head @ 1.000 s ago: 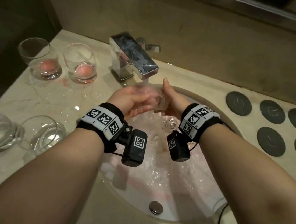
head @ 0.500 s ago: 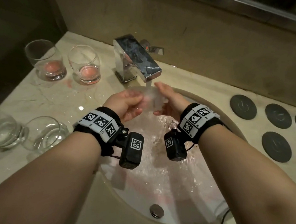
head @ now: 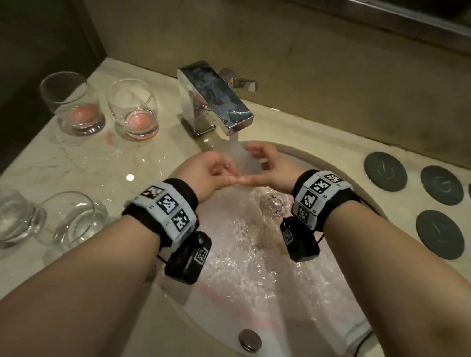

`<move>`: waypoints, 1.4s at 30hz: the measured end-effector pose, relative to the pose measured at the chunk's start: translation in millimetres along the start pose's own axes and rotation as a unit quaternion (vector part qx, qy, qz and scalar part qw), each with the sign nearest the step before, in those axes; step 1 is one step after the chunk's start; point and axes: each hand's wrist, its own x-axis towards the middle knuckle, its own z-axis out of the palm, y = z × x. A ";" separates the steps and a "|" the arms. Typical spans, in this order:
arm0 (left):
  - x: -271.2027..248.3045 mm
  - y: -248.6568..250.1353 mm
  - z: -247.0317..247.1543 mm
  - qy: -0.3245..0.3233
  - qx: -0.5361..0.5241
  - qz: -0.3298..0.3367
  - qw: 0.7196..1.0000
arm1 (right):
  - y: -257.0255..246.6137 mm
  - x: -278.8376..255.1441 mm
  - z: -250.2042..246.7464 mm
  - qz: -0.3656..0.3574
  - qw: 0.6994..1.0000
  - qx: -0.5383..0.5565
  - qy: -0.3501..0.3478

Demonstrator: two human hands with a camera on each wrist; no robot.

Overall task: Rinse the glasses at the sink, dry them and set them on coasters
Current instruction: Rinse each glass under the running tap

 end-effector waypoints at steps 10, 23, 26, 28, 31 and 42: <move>0.4 14.4 5.2 -0.044 0.263 0.061 0.962 | 8.4 1.4 21.2 -0.063 0.996 -0.051 0.038; -2.0 -2.7 1.7 0.080 0.005 -0.060 0.995 | 16.1 11.5 26.1 -0.043 0.998 0.014 0.044; -1.3 -5.2 3.6 0.064 -0.035 -0.074 0.995 | 15.1 10.1 24.8 -0.040 0.998 0.005 0.040; -1.6 -3.9 3.7 0.054 -0.054 -0.084 0.994 | 13.1 7.3 22.4 -0.041 0.998 0.006 0.042; -1.8 -2.2 4.1 0.037 -0.060 -0.096 0.993 | 10.0 0.8 16.3 -0.033 0.999 -0.003 0.041; -3.0 -0.3 12.1 0.024 -0.032 -0.117 0.992 | -16.2 -22.9 -21.9 0.019 0.850 -0.525 0.028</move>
